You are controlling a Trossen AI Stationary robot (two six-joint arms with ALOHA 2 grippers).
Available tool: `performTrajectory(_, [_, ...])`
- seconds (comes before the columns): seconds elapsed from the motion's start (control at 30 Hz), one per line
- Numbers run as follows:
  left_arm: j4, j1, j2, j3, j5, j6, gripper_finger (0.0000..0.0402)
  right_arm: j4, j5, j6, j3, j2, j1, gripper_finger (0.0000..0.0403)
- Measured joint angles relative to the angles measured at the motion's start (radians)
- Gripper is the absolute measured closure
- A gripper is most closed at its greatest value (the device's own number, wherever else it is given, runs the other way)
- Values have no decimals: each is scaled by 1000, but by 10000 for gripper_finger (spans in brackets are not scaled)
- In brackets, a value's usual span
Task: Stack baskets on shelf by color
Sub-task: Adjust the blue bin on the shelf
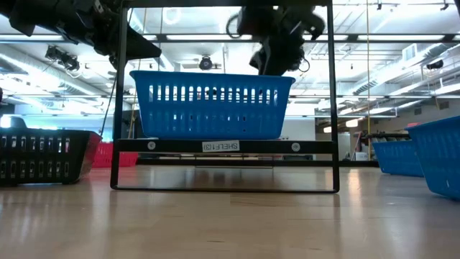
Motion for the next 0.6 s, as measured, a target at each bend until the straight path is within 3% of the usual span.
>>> performTrajectory(0.6, [-4,0,0,0,0,-14,384,117,85,11,-23,4,193,309])
